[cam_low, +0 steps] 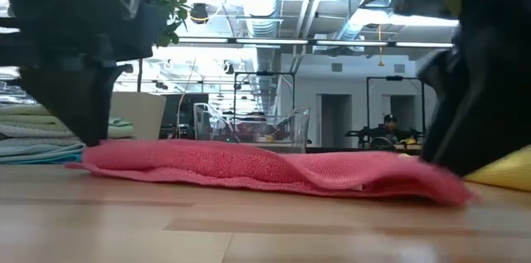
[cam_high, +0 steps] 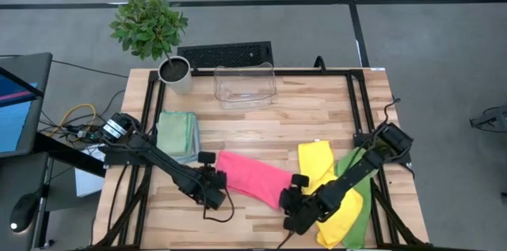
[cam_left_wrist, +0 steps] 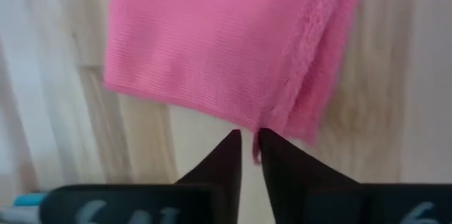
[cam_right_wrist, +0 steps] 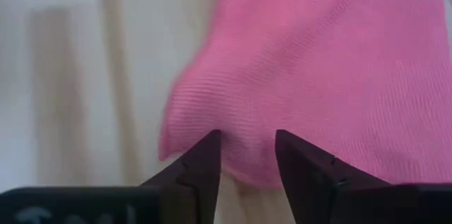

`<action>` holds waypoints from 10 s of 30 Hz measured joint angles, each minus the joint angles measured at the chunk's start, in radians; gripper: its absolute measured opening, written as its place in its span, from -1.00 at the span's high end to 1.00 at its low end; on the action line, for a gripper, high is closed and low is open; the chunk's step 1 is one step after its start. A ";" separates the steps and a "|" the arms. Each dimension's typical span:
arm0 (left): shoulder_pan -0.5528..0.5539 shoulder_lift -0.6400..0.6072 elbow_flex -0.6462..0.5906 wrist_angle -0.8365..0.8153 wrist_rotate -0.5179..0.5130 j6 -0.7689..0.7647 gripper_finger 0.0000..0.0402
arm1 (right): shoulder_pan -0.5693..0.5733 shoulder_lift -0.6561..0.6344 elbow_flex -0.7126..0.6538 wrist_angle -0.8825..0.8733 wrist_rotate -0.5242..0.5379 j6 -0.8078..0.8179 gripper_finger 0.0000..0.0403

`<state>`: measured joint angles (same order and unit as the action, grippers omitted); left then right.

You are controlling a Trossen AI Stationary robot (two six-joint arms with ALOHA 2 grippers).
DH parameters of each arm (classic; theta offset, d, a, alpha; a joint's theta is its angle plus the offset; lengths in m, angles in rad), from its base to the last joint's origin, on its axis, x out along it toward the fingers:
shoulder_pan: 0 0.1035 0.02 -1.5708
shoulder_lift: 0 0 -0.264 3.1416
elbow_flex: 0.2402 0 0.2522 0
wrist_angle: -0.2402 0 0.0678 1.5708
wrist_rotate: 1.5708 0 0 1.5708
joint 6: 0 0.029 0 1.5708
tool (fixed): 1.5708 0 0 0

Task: Fold microfiber towels
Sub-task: Fold the pink microfiber cloth

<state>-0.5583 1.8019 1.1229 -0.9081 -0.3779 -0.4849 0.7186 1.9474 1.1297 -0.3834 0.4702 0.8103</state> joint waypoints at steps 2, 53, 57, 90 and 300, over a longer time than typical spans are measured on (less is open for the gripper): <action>-0.002 0.000 0.000 -0.014 0.019 0.002 0.67 | -0.003 0.004 -0.001 -0.040 -0.001 0.033 0.23; 0.089 -0.063 -0.156 0.400 0.068 0.038 0.45 | -0.132 -0.176 -0.094 -0.251 -0.031 -0.136 -0.27; 0.089 -0.063 -0.162 0.401 0.068 0.035 0.45 | -0.140 -0.175 -0.117 -0.231 -0.023 -0.134 -0.26; 0.089 -0.062 -0.162 0.405 0.052 0.024 0.45 | -0.169 -0.205 -0.142 -0.187 -0.054 -0.157 0.79; -0.055 -0.392 -0.531 0.769 -0.476 -0.085 0.98 | -0.023 -0.194 -0.250 0.232 0.371 -0.373 0.91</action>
<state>-0.6133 1.4099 0.5922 -0.1390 -0.8537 -0.5702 0.6961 1.7536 0.8800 -0.1512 0.8411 0.4378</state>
